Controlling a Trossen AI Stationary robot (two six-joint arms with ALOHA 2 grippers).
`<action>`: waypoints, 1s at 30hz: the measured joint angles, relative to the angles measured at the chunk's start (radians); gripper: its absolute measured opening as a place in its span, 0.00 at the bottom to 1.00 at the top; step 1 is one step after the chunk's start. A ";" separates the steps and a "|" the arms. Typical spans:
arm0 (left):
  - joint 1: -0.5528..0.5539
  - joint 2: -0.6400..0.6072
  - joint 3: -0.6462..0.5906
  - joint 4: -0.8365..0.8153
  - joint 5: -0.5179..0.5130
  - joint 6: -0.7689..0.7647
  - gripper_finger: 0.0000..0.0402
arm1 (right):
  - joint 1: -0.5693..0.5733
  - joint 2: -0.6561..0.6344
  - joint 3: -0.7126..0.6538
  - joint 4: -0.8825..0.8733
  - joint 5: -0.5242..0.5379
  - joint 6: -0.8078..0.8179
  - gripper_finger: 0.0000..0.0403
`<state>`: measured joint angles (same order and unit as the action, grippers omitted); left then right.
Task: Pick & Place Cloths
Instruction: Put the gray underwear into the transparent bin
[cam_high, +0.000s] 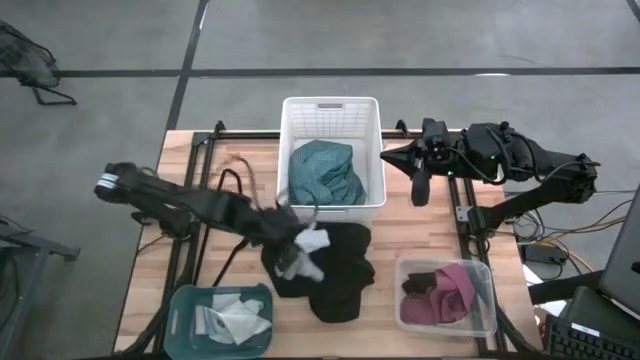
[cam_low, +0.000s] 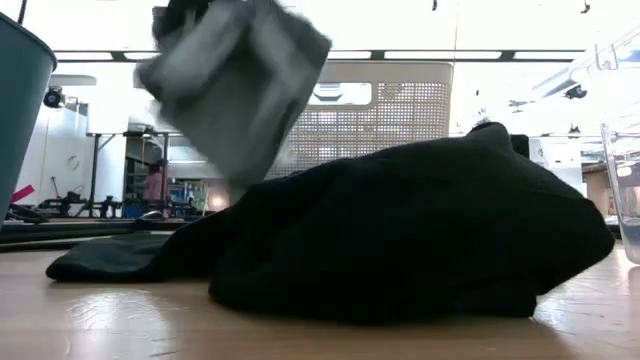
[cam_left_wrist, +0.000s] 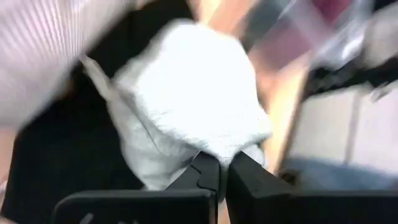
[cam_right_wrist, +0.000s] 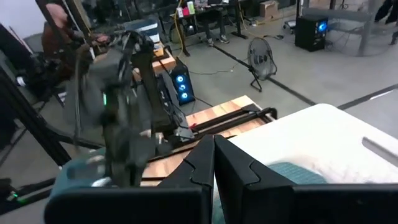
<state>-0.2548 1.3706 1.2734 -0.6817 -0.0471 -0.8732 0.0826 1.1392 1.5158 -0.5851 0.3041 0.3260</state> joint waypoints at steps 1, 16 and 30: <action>0.005 -0.018 0.026 0.003 -0.016 0.008 0.02 | 0.000 0.002 0.000 0.000 -0.004 0.009 0.02; 0.078 -0.016 0.382 0.019 -0.153 0.048 0.02 | 0.000 0.160 0.000 0.097 -0.178 0.015 0.23; 0.144 0.013 0.441 0.188 -0.214 0.099 0.02 | 0.005 0.271 0.033 0.137 -0.182 0.011 0.81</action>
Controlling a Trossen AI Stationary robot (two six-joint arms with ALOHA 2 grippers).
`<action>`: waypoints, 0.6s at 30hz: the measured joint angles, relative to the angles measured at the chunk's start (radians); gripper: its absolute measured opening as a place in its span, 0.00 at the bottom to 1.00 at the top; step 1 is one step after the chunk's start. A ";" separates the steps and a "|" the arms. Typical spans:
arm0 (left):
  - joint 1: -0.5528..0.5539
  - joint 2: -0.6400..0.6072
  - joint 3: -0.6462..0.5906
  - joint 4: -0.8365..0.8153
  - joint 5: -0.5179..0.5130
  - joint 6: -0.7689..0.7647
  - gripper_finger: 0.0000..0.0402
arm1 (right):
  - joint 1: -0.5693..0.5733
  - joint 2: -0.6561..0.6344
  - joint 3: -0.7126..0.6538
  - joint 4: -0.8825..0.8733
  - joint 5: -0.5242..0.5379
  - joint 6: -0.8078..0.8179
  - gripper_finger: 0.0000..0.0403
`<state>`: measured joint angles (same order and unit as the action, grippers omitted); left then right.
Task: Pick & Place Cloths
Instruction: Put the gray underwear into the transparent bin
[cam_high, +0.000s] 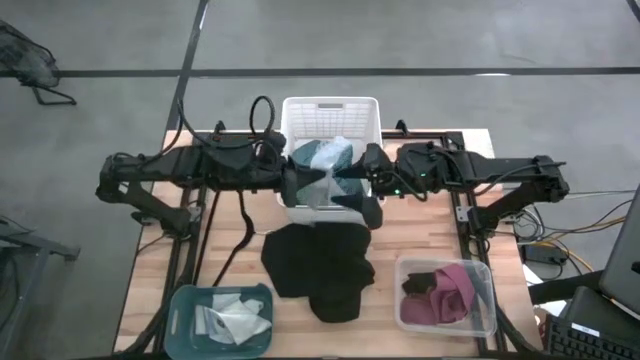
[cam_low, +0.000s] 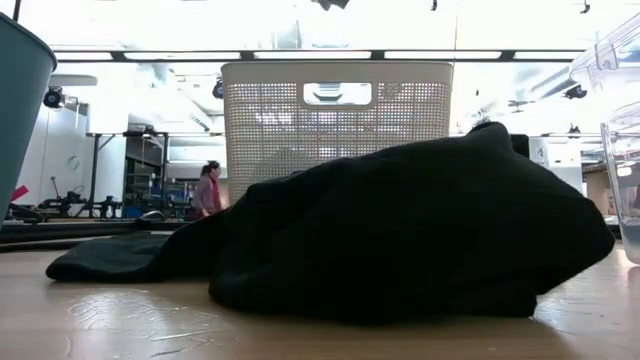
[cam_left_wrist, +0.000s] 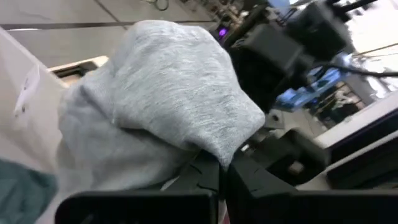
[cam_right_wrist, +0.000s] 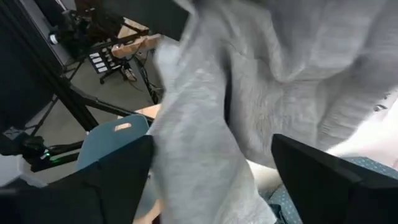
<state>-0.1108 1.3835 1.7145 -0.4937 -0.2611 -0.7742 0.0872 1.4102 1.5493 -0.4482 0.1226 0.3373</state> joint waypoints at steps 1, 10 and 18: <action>0.000 0.008 0.000 0.026 0.003 0.004 0.02 | 0.000 0.012 0.007 0.007 0.000 -0.003 0.83; 0.000 0.063 0.002 0.102 0.131 -0.025 0.02 | 0.000 0.105 0.112 0.014 0.009 -0.061 0.87; 0.000 0.057 0.002 0.102 0.152 -0.008 0.04 | 0.000 0.110 0.191 -0.128 0.008 -0.079 0.58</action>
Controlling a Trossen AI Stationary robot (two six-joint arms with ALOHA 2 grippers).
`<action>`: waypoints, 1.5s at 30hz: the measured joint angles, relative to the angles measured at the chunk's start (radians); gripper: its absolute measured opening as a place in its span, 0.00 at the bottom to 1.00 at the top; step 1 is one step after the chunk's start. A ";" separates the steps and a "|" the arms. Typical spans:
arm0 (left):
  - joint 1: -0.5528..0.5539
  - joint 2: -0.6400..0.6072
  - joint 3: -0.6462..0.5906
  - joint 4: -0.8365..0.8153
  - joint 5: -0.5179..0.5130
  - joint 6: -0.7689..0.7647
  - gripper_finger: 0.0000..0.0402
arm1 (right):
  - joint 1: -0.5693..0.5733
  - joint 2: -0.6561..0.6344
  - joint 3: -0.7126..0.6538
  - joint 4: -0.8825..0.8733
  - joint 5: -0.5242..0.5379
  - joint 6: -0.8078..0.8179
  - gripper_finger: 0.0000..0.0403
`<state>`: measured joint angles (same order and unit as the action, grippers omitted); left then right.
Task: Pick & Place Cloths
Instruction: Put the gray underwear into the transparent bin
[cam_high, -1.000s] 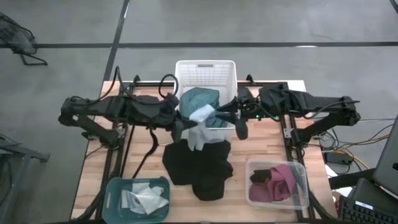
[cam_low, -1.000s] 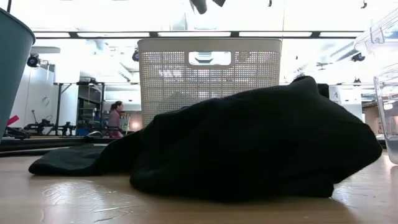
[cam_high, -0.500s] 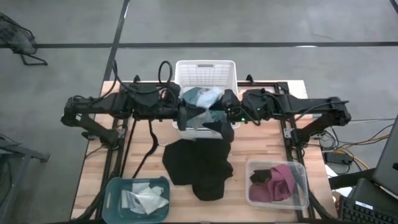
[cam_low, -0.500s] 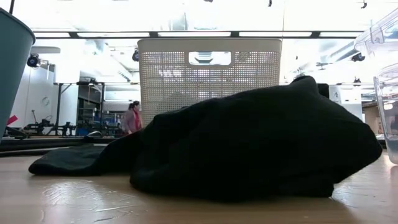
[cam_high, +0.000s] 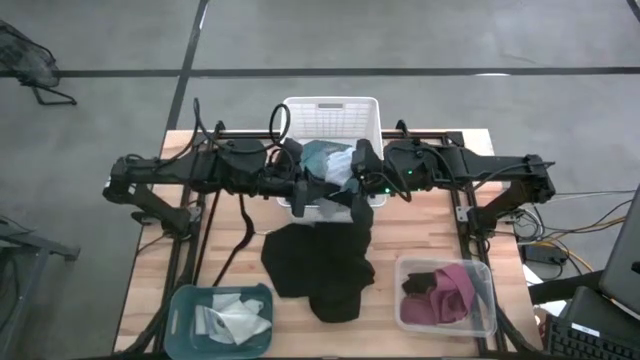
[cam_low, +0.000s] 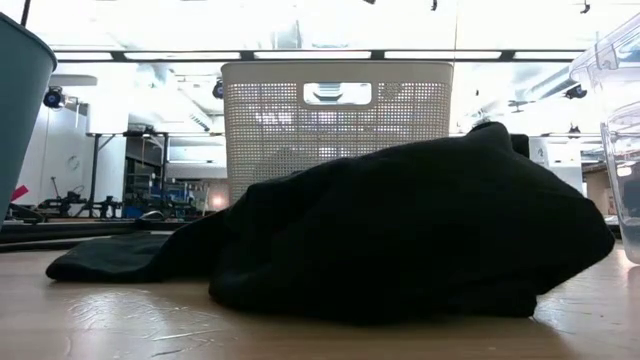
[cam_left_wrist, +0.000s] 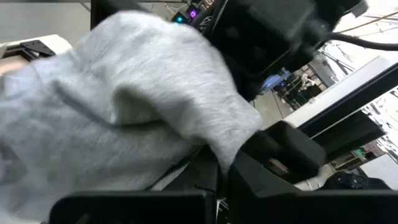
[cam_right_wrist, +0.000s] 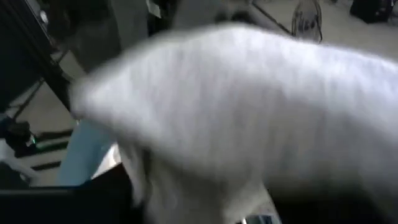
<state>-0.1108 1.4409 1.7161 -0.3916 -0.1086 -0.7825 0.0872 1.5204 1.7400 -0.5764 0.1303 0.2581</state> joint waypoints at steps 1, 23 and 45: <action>0.000 -0.003 0.000 0.000 0.001 0.003 0.04 | 0.000 -0.002 0.002 -0.021 0.000 0.000 0.52; 0.004 -0.009 0.016 -0.010 0.028 0.214 0.11 | 0.035 -0.166 0.004 -0.416 -0.201 0.163 0.04; 0.031 -0.005 -0.014 -0.028 0.006 0.292 0.11 | 0.536 -0.150 -0.275 -0.854 -0.420 0.499 0.03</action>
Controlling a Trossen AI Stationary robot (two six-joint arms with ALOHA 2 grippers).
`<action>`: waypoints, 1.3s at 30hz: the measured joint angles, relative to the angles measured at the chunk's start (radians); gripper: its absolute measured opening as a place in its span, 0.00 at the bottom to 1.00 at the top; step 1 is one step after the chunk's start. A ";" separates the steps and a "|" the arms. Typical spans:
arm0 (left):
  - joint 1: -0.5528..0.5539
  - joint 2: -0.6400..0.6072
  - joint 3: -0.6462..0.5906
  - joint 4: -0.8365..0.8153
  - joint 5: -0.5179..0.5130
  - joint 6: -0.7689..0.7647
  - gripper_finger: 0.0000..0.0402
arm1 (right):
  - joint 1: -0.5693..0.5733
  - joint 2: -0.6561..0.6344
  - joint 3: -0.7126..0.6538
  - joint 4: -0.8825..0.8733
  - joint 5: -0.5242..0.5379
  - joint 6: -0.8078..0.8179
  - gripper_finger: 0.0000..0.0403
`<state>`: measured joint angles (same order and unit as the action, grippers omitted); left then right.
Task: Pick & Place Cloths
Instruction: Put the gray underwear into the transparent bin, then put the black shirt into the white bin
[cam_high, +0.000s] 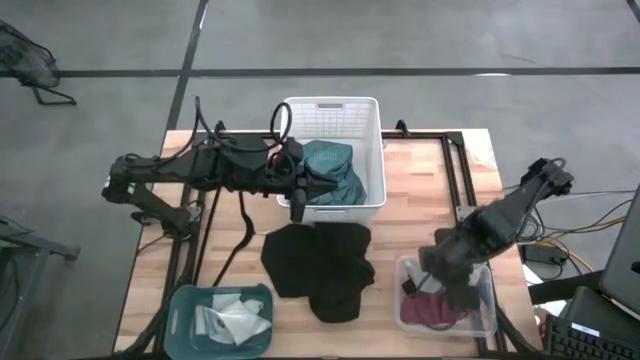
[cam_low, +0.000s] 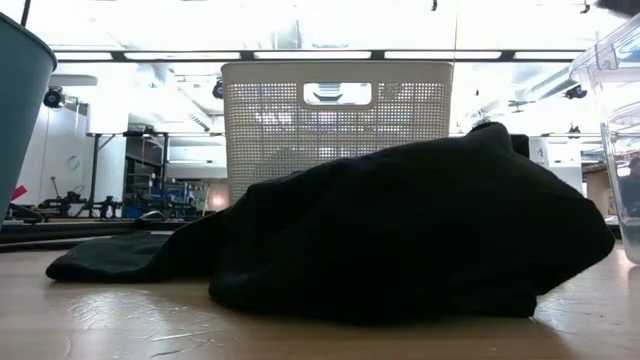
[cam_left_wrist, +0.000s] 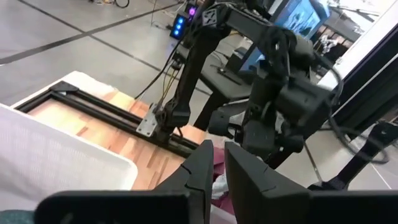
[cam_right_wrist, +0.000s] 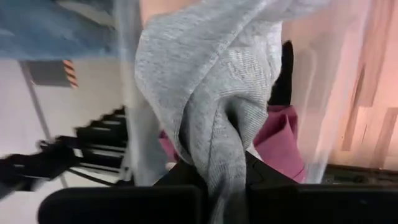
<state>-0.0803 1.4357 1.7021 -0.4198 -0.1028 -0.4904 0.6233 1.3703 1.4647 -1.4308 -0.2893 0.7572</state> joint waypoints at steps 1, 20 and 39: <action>0.000 0.000 -0.006 0.000 0.000 0.000 0.11 | 0.011 -0.001 -0.036 0.019 0.000 0.002 0.03; 0.000 0.000 -0.023 -0.020 0.001 -0.037 0.11 | 0.045 -0.003 -0.555 0.419 -0.148 0.137 0.07; 0.000 0.004 -0.023 -0.121 0.020 -0.031 0.12 | 0.046 -0.036 -0.141 0.230 0.076 0.132 0.44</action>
<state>-0.0803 1.4395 1.6794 -0.5407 -0.0829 -0.5217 0.6697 1.3346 1.3241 -1.2013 -0.2137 0.8892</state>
